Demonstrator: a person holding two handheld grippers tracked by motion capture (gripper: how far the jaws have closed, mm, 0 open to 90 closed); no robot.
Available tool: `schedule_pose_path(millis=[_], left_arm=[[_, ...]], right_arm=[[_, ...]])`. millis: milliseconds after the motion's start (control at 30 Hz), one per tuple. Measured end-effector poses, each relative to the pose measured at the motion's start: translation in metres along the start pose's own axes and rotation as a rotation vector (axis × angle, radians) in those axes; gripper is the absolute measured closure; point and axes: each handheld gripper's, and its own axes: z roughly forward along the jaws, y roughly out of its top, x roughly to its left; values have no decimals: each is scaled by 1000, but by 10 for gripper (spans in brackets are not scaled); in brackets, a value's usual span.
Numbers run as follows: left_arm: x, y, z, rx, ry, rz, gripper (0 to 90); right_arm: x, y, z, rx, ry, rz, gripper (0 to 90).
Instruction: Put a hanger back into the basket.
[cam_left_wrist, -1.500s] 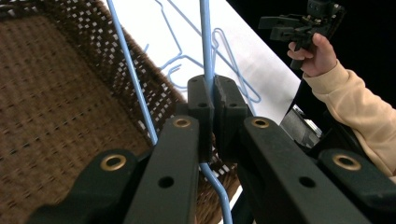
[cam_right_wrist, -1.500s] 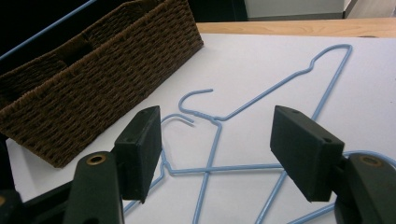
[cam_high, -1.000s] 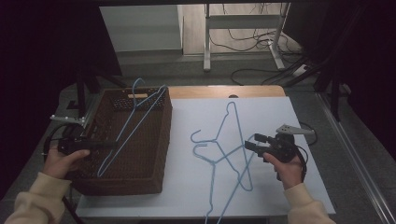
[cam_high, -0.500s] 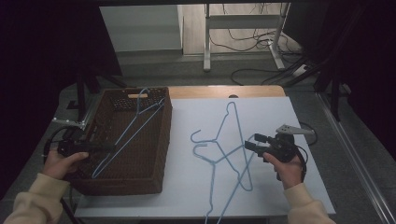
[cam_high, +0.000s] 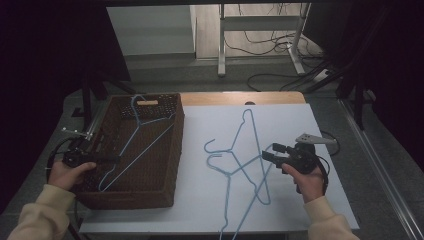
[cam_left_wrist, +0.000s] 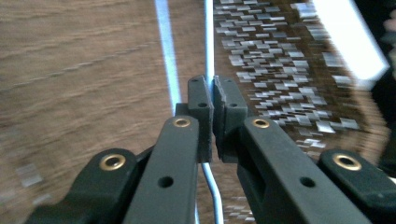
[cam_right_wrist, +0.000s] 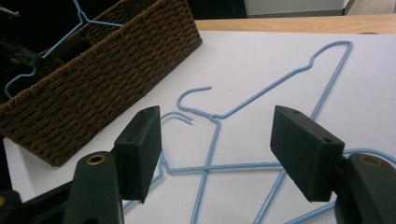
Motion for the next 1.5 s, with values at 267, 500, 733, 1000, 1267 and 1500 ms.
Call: schedule_pose_path(millis=[267,500,733,1000,1267,1500], left_arm=[[-13,4,-5,-47,173,45,550],[-51,6,-9,-127,134,175,372],[-82,5,-1,-185,92,253,295],[-114,6,11,-267,-30,283,284],[-150,10,33,-284,-68,331,264],[-172,6,53,-247,-25,391,261]], right_arm=[[1,0,0,1,1,-1,341],[0,0,1,6,4,-2,333],[1,1,5,36,2,-16,299],[5,3,10,92,-5,-63,266],[7,0,9,131,-6,-84,247],[11,-4,-1,139,-13,-95,242]])
